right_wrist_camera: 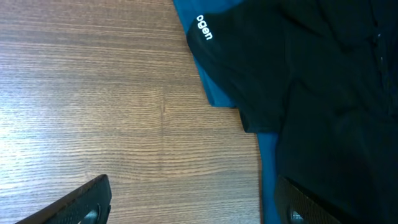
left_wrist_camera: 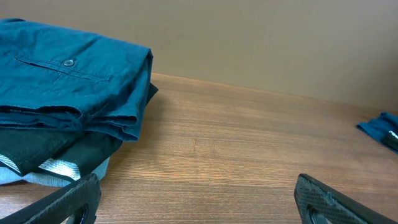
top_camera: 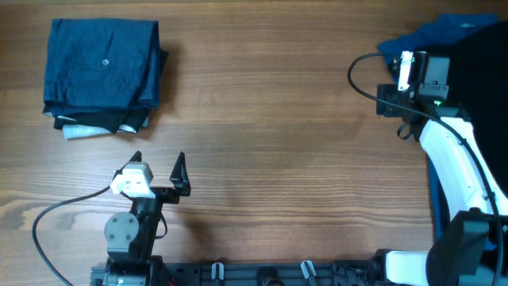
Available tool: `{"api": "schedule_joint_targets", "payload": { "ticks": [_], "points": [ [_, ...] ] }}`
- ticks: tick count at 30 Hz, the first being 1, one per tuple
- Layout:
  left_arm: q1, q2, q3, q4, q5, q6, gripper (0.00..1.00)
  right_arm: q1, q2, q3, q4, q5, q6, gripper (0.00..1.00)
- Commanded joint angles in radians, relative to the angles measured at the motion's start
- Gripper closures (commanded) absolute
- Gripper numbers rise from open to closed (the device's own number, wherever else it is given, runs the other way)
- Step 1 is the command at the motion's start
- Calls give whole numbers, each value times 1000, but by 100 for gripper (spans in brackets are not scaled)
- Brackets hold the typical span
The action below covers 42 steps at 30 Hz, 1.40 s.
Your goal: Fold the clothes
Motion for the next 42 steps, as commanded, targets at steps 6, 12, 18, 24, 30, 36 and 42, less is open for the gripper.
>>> {"api": "schedule_joint_targets", "payload": {
  "ticks": [6, 12, 18, 24, 30, 36, 42],
  "points": [
    [-5, -11, -8, -1, -13, 19, 0, -14, 20, 18, 47, -31, -22, 3],
    [-5, -11, -8, -1, -13, 19, 0, -69, 20, 18, 70, -140, -40, 3],
    [-5, -11, -8, -1, -13, 19, 0, -144, 23, 18, 136, -141, -60, 6],
    [-5, -11, -8, -2, -13, 19, 0, -162, 98, 18, 294, -140, -134, 20],
    [-5, -11, -8, -1, -13, 19, 0, -162, 266, 18, 487, -180, -170, 24],
    [-5, -11, -8, -1, -13, 19, 0, -161, 396, 18, 676, -271, -169, 28],
    [-5, -11, -8, -1, -13, 19, 0, -161, 484, 18, 756, -272, -169, 29]
  ]
}}
